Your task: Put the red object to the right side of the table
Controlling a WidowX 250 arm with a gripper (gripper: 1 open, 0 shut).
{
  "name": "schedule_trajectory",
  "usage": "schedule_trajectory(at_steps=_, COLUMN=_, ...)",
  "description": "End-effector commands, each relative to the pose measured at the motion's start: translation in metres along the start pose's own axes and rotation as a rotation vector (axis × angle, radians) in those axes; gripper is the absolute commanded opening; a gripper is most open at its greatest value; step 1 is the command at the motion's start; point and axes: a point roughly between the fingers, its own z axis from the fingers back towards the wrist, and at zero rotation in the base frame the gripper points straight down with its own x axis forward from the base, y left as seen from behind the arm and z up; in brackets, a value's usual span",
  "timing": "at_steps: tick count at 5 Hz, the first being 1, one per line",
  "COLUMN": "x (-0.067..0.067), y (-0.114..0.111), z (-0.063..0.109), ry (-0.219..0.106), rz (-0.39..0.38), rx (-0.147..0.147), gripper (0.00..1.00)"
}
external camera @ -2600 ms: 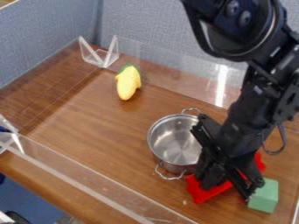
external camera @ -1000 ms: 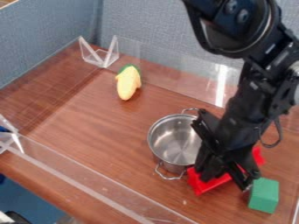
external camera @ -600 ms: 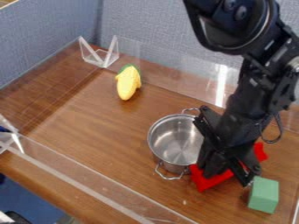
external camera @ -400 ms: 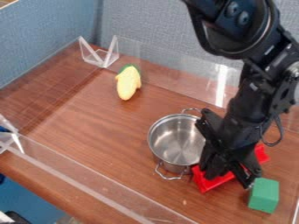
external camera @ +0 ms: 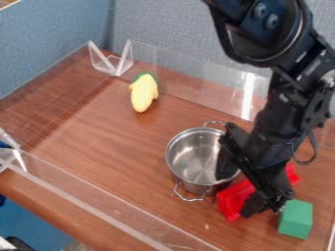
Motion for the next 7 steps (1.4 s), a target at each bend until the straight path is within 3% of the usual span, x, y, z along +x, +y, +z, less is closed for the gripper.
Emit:
schedule_trajectory(at_steps=1, x=-0.001, y=0.008, z=0.028, ry=-0.078, rz=0.030, rx=0.008, gripper=1.00)
schedule_trajectory(at_steps=2, x=-0.008, y=0.016, z=0.056, ry=-0.140, rz=0.058, rx=0.019, gripper=1.00)
schedule_trajectory(at_steps=3, x=-0.017, y=0.023, z=0.078, ry=-0.201, rz=0.087, rx=0.002, gripper=1.00)
schedule_trajectory(at_steps=4, x=-0.024, y=0.024, z=0.082, ry=-0.237, rz=0.107, rx=-0.011, gripper=1.00)
schedule_trajectory(at_steps=7, x=-0.017, y=0.007, z=0.049, ry=-0.260, rz=0.063, rx=-0.058, gripper=1.00)
